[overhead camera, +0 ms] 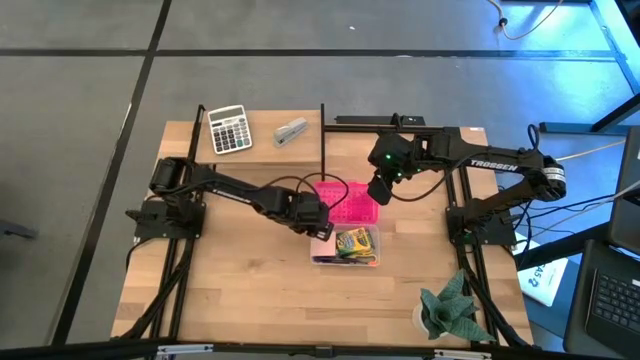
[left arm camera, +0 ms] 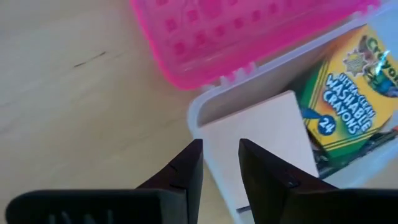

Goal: Pack school essentials
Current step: Close the pink supply box

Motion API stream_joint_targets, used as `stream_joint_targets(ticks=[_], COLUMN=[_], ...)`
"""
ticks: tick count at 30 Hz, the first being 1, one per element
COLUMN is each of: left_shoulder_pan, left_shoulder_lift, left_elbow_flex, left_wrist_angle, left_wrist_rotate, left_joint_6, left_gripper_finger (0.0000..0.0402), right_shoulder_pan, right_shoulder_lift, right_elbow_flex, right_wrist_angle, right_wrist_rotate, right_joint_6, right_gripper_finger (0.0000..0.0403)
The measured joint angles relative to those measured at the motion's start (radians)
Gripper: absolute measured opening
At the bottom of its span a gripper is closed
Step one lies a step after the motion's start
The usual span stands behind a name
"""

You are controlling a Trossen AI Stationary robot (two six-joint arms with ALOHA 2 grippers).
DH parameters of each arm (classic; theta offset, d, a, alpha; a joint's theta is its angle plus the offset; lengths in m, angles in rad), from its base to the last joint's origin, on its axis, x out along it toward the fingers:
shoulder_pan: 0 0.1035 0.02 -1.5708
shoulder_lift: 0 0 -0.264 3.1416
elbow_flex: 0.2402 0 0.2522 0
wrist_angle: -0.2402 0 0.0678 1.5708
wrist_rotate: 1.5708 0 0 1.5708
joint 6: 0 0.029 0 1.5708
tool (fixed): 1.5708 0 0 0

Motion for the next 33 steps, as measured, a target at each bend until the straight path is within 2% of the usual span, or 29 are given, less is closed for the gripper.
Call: stream_joint_targets(ticks=[7,21,29,33], left_shoulder_pan=[-0.024,-0.033,-0.043,-0.040], left_shoulder_lift=[0.005,0.019,0.055,0.053], left_elbow_flex=[0.000,-0.001,-0.001,-0.001], left_wrist_angle=[-0.050,-0.020,0.003,0.007], left_wrist_rotate=[-0.019,-0.064,-0.071,-0.106], left_joint_6=[-0.002,0.000,0.000,0.004], left_gripper_finger=[0.0097,0.0097,0.0097,0.0097], right_shoulder_pan=[0.000,0.000,0.000,0.000], right_shoulder_lift=[0.000,0.000,0.000,0.000], right_elbow_flex=[0.000,0.000,0.000,-0.001], right_wrist_angle=[0.000,-0.003,-0.019,-0.028], right_wrist_rotate=[0.000,0.000,0.000,0.006], right_joint_6=[0.001,-0.002,-0.051,-0.073], right_gripper_finger=[0.0209,0.0209,0.0209,0.0209])
